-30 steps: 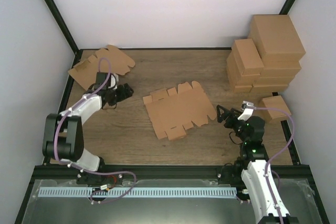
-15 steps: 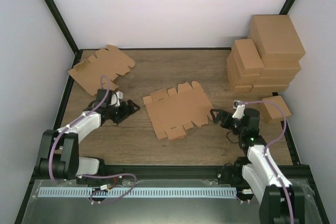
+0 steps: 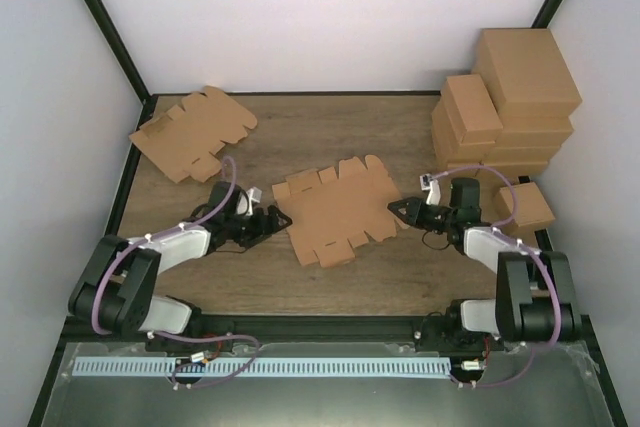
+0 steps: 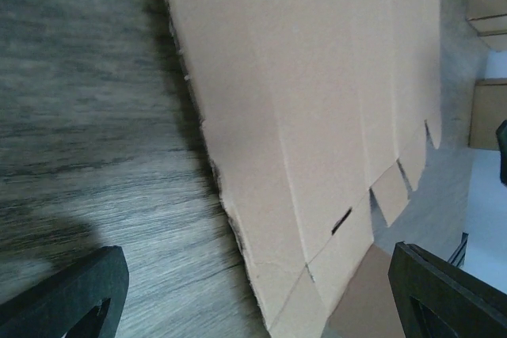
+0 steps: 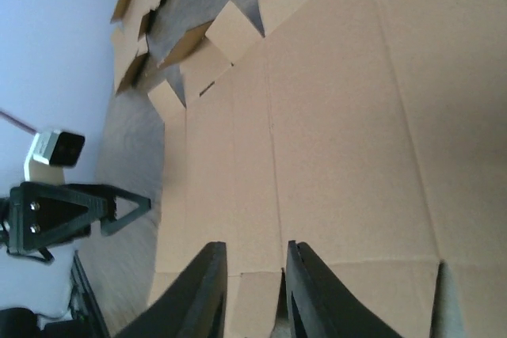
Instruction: Fold the paper box
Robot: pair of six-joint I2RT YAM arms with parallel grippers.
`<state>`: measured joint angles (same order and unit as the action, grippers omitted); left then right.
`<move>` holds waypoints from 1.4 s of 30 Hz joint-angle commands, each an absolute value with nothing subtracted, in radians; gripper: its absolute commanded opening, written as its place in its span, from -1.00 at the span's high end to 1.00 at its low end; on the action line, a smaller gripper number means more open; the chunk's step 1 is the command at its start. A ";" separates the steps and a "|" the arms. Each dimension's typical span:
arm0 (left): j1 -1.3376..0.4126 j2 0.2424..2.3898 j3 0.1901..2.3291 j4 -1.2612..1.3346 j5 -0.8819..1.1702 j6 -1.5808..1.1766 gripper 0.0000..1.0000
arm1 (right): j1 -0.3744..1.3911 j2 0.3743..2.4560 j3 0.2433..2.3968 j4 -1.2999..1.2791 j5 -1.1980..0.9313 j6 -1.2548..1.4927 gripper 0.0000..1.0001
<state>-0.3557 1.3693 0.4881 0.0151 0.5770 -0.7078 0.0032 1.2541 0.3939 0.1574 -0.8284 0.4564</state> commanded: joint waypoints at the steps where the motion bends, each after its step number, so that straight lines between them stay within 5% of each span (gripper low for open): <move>1: -0.381 1.436 0.474 0.122 0.599 -0.749 -0.85 | 0.036 1.387 0.510 0.185 -0.905 0.421 0.69; 5: -0.398 1.487 0.481 0.137 0.583 -0.773 -0.83 | 0.047 1.504 0.545 0.192 -0.879 0.430 0.98; 20: -0.406 1.587 0.523 0.201 0.614 -0.815 -0.52 | 0.160 1.699 0.558 0.217 -0.767 0.500 0.99; 28: -0.407 1.513 0.573 0.101 0.577 -0.784 -0.18 | 0.200 1.652 0.476 0.281 -0.747 0.561 0.99; 42: -0.412 1.548 0.698 -0.070 0.512 -0.724 0.72 | 0.255 1.606 0.459 0.251 -0.759 0.558 0.99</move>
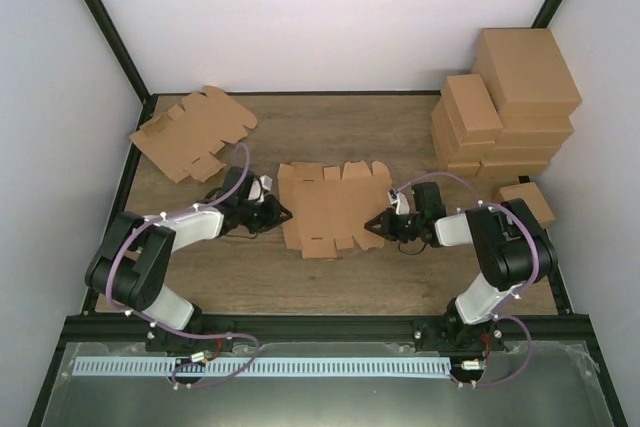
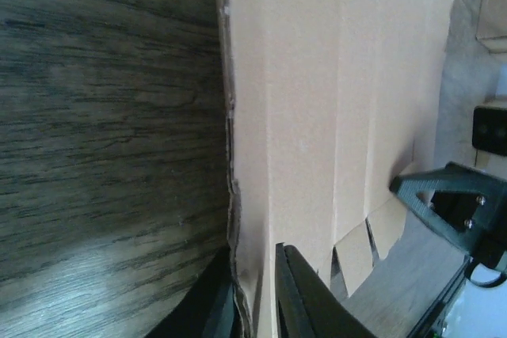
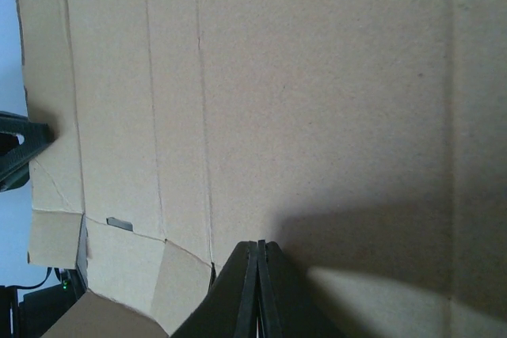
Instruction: Fold the paper box
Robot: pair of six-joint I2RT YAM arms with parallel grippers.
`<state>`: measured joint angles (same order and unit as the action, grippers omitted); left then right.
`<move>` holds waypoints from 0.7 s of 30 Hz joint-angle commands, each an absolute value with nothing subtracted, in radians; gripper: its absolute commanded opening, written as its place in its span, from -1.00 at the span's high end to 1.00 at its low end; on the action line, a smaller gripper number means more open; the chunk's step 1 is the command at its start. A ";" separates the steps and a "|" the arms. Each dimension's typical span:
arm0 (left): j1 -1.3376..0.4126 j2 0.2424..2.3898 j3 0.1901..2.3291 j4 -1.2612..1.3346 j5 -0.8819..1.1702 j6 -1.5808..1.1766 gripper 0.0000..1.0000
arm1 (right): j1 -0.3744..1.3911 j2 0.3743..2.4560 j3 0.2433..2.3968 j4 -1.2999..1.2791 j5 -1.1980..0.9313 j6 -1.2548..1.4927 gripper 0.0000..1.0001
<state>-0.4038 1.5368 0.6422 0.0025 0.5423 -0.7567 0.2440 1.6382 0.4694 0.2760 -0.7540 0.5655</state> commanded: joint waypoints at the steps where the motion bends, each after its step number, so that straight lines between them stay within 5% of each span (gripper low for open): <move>1: -0.416 1.547 0.721 -0.107 0.480 -0.707 0.75 | 0.255 1.601 0.459 0.248 -0.765 0.555 0.99; 4: -0.429 1.578 0.804 -0.238 0.408 -0.619 0.92 | 0.254 1.580 0.453 0.239 -0.779 0.555 0.99; 13: -0.492 1.722 1.108 -0.683 0.256 -0.283 0.93 | 0.255 1.395 0.506 0.091 -0.723 0.490 0.85; 21: -0.606 1.699 1.267 -0.888 -0.011 -0.167 0.92 | 0.257 1.328 0.573 0.028 -0.690 0.348 0.42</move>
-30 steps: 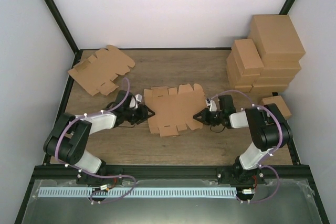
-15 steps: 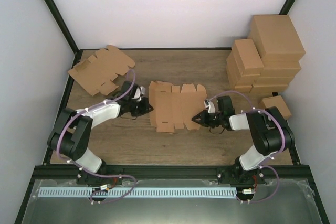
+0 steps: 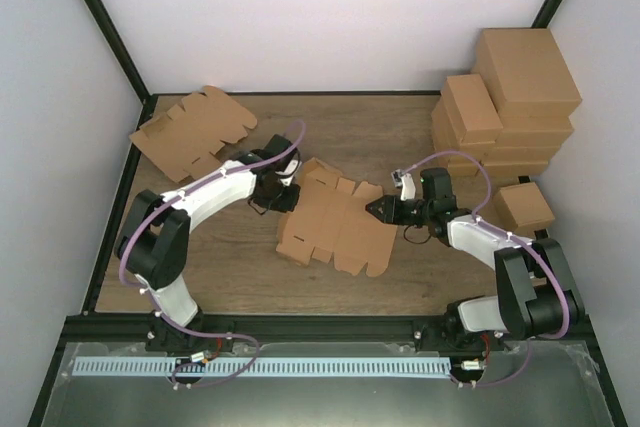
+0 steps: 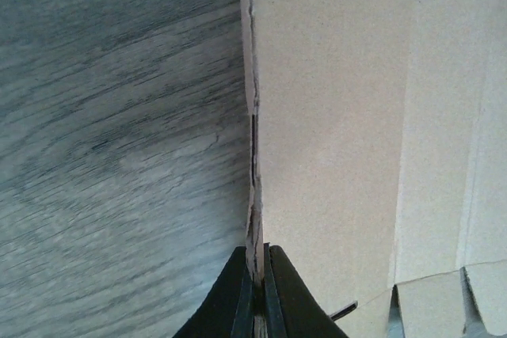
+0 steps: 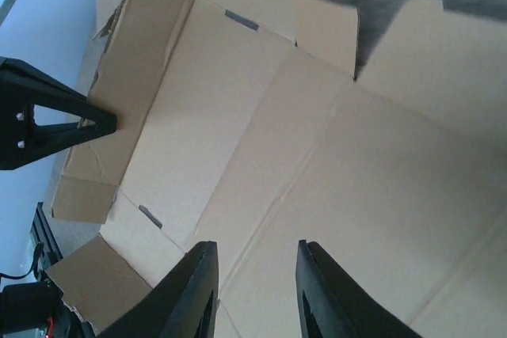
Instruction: Fold the paper box
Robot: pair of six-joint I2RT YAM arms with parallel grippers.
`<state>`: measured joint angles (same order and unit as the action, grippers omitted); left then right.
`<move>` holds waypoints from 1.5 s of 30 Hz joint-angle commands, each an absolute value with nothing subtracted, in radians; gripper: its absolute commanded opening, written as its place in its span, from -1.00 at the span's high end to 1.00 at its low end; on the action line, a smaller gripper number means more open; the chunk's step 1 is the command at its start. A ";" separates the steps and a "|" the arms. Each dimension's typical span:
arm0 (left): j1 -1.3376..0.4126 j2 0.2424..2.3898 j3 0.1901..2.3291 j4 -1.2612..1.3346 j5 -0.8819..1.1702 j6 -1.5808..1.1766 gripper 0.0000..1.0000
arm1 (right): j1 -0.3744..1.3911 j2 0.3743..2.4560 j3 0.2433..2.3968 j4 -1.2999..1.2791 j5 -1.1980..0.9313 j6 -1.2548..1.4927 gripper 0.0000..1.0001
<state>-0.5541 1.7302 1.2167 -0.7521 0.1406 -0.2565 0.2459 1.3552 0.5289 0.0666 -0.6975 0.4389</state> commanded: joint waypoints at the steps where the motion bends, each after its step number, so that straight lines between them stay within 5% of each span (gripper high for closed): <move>1: -0.631 1.700 1.276 -0.890 -0.030 -0.160 0.93 | 0.257 1.321 0.574 0.040 -0.697 0.338 0.40; 9: -0.885 1.812 1.378 -0.955 -0.522 -0.199 0.93 | 0.276 1.317 0.615 0.103 -0.758 0.433 0.18; 18: -1.011 1.812 1.352 -0.884 -0.725 -0.272 0.93 | 0.417 1.269 0.571 0.260 -0.517 0.955 -0.11; 45: -1.072 1.803 1.237 -0.734 -0.768 -0.241 0.78 | 0.436 1.422 0.649 0.397 -0.512 1.212 -0.14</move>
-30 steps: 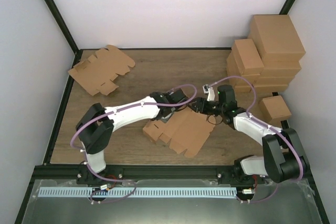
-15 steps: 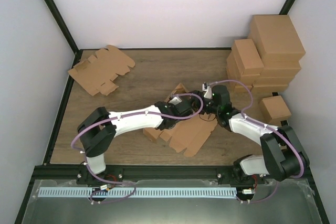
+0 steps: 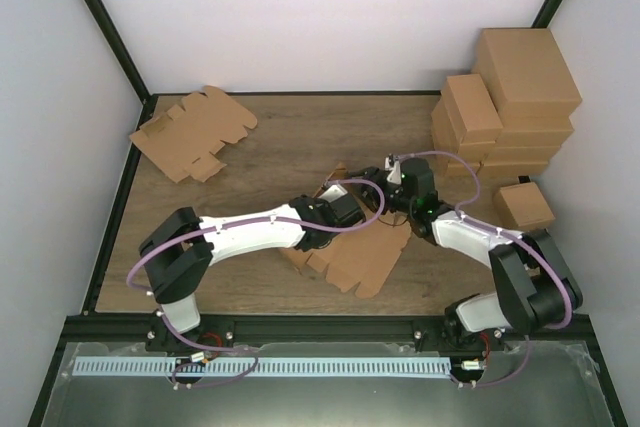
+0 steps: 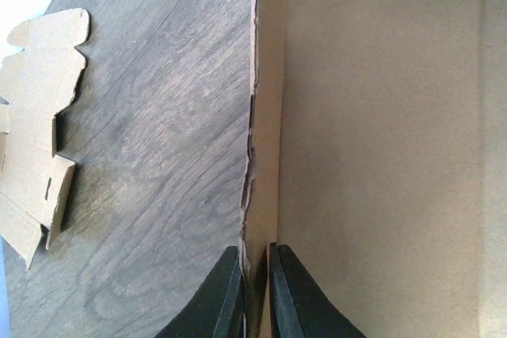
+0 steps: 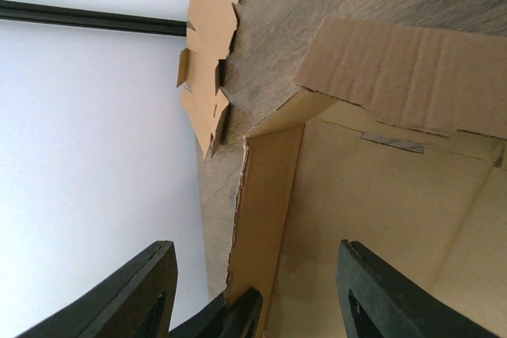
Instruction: Fold the paper box
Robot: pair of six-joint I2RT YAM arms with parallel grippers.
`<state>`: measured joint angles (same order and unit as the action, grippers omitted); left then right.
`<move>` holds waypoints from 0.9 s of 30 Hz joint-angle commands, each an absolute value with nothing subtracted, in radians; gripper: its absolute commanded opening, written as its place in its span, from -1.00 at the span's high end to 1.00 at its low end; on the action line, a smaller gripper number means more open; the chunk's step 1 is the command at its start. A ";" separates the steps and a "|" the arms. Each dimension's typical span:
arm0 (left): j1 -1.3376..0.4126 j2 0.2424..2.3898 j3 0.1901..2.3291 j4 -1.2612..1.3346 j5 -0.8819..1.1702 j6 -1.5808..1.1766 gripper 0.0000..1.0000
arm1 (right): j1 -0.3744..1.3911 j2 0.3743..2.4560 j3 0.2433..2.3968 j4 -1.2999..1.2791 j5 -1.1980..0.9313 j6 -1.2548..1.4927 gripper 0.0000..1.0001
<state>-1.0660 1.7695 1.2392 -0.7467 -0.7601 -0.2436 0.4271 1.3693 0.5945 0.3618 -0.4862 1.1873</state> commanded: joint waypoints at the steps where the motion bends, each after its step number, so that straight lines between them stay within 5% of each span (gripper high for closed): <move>1: -1.072 1.803 1.239 -0.730 -0.748 -0.241 0.75 | 0.436 1.432 0.651 0.407 -0.516 1.218 -0.14; 4: -1.072 1.786 1.227 -0.694 -0.669 -0.226 0.57 | 0.436 1.470 0.664 0.424 -0.534 1.233 -0.15; 10: -0.999 1.678 1.190 -0.591 -0.312 -0.231 -0.10 | 0.436 1.497 0.705 0.365 -0.545 1.186 -0.16; 20: -0.598 1.518 1.049 -0.504 0.203 -0.377 -0.36 | 0.453 1.515 0.879 -0.019 -0.436 1.057 -0.18; 27: -0.526 1.547 0.884 -0.424 0.291 -0.412 -0.51 | 0.527 1.520 0.868 -0.017 -0.409 1.114 -0.24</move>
<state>-0.5278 1.5330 0.9482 -0.4725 0.1844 -0.3771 0.4808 1.5070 0.8497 0.0433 -0.4427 1.0969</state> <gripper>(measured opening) 0.751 0.618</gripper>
